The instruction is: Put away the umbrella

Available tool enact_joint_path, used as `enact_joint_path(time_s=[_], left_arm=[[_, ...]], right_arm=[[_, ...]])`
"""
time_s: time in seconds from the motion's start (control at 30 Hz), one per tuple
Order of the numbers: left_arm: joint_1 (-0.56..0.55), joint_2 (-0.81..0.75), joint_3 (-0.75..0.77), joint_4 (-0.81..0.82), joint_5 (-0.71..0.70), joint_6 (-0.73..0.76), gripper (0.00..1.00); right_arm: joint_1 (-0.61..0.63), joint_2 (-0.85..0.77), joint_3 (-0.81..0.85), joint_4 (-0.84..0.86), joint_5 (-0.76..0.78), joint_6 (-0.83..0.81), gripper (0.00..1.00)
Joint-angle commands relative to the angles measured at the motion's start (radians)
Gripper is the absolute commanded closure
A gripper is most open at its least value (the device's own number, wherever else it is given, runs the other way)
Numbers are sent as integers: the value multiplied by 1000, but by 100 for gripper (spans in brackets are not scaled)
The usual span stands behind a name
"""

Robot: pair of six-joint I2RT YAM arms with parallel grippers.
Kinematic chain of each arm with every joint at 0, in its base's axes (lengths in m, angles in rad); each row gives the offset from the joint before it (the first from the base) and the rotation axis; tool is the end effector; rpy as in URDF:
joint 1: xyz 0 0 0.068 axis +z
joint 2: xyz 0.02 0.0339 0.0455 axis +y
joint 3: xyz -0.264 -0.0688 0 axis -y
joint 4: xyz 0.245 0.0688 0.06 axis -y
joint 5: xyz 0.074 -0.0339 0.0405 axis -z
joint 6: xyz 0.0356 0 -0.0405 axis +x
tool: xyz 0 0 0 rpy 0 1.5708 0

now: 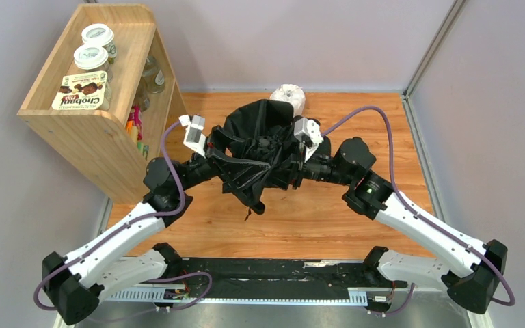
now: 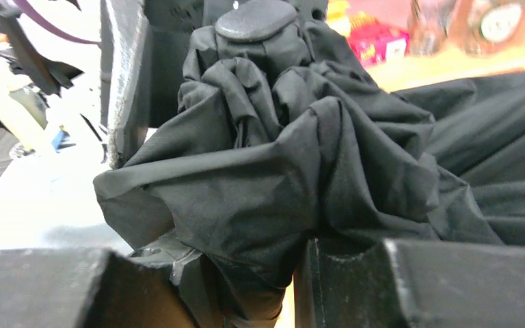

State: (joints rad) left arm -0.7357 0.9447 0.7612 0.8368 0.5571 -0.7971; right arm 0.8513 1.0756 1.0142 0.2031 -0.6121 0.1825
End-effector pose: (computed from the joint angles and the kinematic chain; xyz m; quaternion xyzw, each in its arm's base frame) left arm 0.1356 -0.1481 0.4051 0.2333 0.4331 -0.6856 0.5366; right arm 0.1460 0.1977 0.4052 -0.4201 0.5155 0.5276 0.5286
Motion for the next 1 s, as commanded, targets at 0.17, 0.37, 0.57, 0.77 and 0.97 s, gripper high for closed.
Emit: enact_joint_path(time_s=[0.17, 0.37, 0.57, 0.77, 0.97], left_arm=[[-5, -187, 191, -966, -367, 274, 32], [-5, -178, 230, -1082, -439, 303, 33], [-5, -142, 247, -1071, -416, 271, 35], [-5, -181, 193, -1157, -548, 197, 31], [-5, -345, 58, -1207, -747, 33, 29]], right_arm=[[-27, -114, -63, -362, 293, -11, 100], [-28, -103, -17, -423, 338, 12, 100], [-35, -51, -25, -413, 313, 9, 100], [-41, -42, -66, -406, 333, -14, 100], [-52, -62, -42, -464, 389, -44, 100]])
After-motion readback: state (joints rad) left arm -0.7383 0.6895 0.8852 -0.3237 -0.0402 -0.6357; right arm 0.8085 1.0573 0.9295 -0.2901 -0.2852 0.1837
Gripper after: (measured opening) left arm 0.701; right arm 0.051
